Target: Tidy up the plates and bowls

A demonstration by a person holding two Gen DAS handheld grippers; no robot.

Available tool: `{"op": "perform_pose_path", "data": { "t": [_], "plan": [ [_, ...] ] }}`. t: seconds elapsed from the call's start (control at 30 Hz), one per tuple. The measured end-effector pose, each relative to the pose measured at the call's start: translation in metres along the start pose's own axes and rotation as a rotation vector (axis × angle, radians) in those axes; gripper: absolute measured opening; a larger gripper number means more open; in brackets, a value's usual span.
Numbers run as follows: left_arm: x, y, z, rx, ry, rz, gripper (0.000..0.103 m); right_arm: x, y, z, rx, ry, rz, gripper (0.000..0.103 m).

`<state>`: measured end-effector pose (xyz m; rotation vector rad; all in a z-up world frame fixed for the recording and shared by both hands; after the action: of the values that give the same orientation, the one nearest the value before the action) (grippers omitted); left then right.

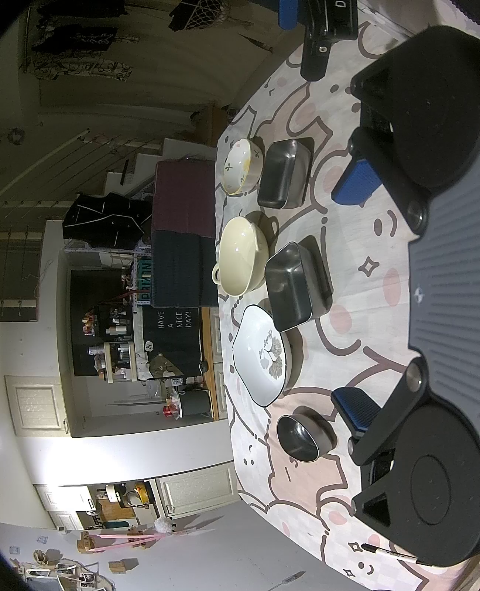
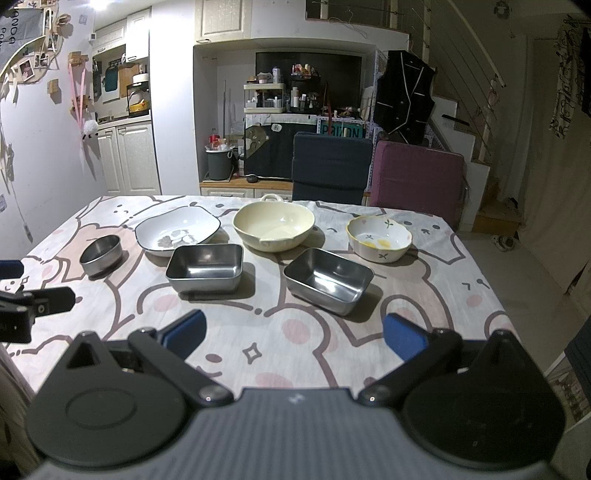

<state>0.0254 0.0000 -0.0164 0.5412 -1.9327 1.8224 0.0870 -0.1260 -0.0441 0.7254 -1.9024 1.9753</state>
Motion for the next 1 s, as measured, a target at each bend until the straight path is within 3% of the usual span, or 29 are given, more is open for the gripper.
{"op": "perform_pose_path", "data": {
  "t": [0.7,1.0],
  "plan": [
    [-0.006,0.005,-0.003,0.02,-0.013,-0.017,0.103,-0.006,0.0,-0.002,0.011,0.001,-0.019,0.103],
    [-0.025,0.0,-0.015,0.045,-0.045,-0.078,0.103,-0.016,-0.007,-0.004,0.028,-0.014,-0.05,0.103]
  ]
}}
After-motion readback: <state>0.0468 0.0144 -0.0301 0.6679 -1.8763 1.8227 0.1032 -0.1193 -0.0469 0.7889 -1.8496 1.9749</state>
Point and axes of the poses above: each gripper's, at about its wrist camera, not at the fingertips, and x roughly against the way its jaws point, z to its right, y to its underside, the point moved 3 cm from there along -x, roughly the way its jaws point, and after that the axes turned 2 degrees about -x, right-handed, at the moved point
